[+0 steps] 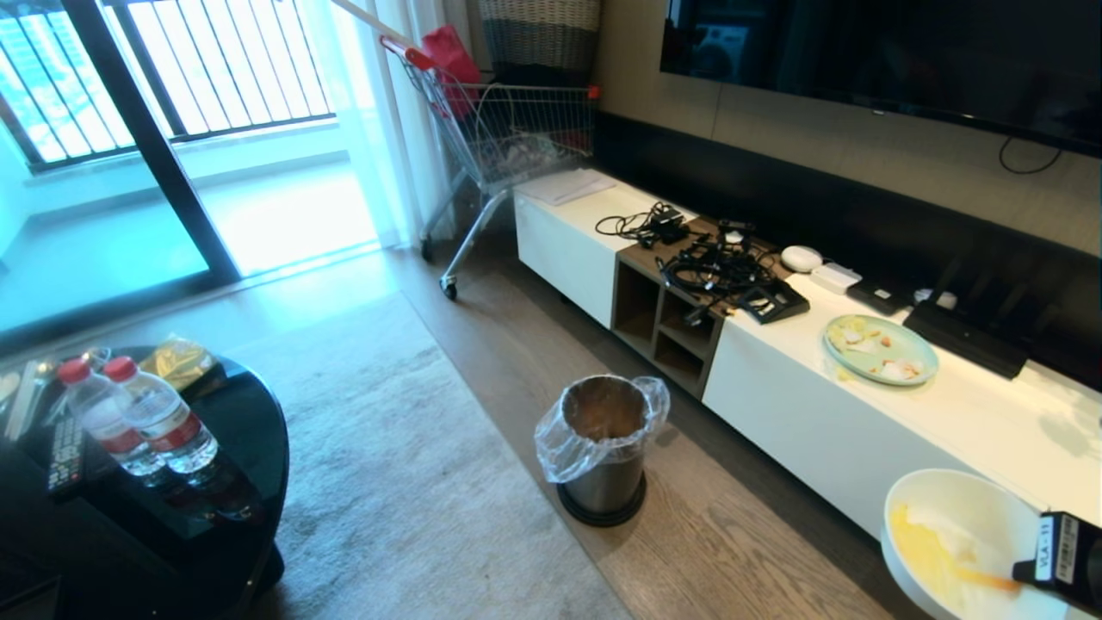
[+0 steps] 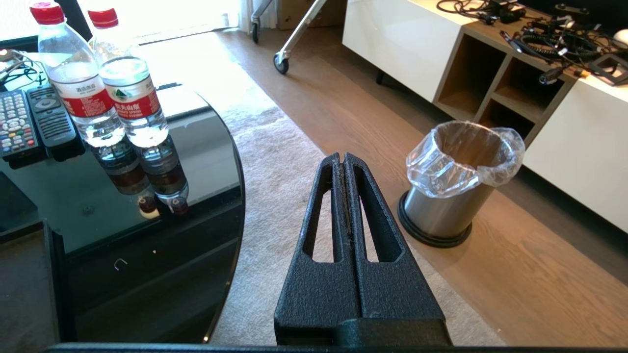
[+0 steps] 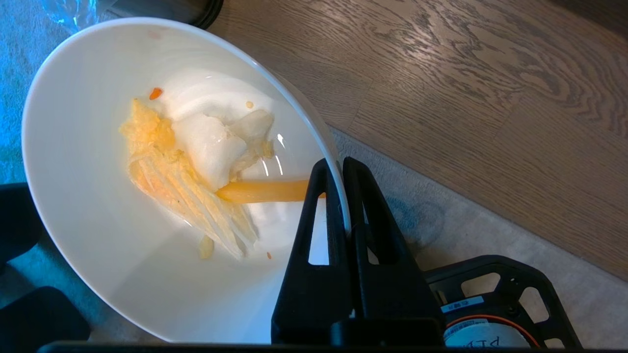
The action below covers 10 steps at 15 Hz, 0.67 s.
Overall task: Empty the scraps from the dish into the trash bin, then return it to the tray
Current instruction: Move the bowl over the trash can
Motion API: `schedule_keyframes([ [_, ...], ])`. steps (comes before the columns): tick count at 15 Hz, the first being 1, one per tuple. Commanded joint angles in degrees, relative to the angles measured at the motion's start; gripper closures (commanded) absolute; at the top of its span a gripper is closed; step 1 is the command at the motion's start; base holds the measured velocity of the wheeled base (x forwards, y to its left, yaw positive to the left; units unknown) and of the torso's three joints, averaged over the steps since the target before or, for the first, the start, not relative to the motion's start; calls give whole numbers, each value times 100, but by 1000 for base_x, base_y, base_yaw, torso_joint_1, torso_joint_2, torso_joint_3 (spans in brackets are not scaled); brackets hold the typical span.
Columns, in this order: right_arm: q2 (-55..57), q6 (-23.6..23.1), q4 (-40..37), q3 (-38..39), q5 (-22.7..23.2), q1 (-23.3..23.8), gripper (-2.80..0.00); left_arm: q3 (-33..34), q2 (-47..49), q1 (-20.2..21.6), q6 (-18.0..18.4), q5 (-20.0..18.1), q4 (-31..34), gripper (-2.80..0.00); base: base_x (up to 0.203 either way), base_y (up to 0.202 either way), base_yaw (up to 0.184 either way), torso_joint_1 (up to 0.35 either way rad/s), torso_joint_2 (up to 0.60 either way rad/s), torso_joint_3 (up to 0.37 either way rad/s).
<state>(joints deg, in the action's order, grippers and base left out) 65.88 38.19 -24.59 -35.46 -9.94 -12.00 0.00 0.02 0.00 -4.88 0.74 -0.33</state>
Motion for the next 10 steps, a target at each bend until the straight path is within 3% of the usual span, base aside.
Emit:
schedule_keyframes([
  [1, 97, 22, 79, -12, -8, -30, 0, 0, -2, 0, -5, 5, -2, 0, 0, 0, 0, 0, 0, 0],
  [7, 136, 5, 97, -134, -149, -57, 0, 0, -2, 0, -4, 5, -2, 0, 0, 0, 0, 0, 0, 0],
  [10, 145, -4, 94, -180, -150, -57, 0, 0, -2, 0, -5, 5, -2, 0, 0, 0, 0, 1, 3, -121],
])
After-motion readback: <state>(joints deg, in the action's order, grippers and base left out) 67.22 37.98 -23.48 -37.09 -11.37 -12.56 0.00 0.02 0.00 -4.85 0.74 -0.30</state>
